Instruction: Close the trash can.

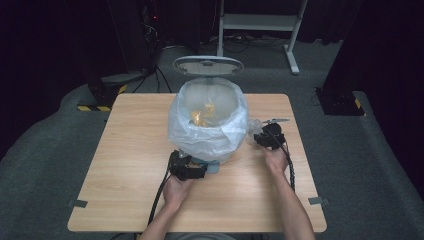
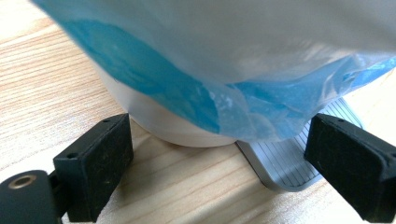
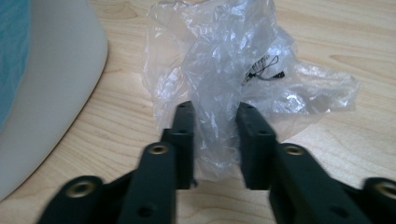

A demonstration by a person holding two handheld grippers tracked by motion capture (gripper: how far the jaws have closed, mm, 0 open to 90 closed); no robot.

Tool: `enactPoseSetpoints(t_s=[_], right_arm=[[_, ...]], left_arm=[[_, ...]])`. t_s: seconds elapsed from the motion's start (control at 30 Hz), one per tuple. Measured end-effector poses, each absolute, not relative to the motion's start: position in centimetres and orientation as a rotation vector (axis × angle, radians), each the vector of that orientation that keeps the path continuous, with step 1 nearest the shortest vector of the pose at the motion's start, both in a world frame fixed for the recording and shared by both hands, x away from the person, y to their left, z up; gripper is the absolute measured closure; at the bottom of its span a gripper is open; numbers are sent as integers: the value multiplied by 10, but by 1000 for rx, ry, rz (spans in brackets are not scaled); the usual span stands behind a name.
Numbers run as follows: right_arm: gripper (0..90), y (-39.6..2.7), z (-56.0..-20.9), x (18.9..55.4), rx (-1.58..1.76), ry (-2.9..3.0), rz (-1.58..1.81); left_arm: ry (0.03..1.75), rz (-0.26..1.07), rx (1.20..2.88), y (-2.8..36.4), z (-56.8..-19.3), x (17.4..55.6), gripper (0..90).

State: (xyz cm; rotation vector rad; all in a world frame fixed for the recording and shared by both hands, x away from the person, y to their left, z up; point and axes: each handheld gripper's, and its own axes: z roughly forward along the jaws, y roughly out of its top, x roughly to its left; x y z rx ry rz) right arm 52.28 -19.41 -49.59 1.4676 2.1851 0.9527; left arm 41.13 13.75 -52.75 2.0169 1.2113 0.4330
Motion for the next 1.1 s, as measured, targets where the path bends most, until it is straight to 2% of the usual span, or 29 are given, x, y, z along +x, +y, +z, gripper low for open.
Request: enactPoseSetpoints(t_s=[0.17, 1.1], right_arm=[[845, -195, -496, 520, 1462, 2220, 959], [877, -211, -459, 474, 1305, 2234, 1053]], left_arm=[[1211, 438, 2017, 137, -527, 411, 80], [1208, 435, 2017, 137, -527, 411, 80]])
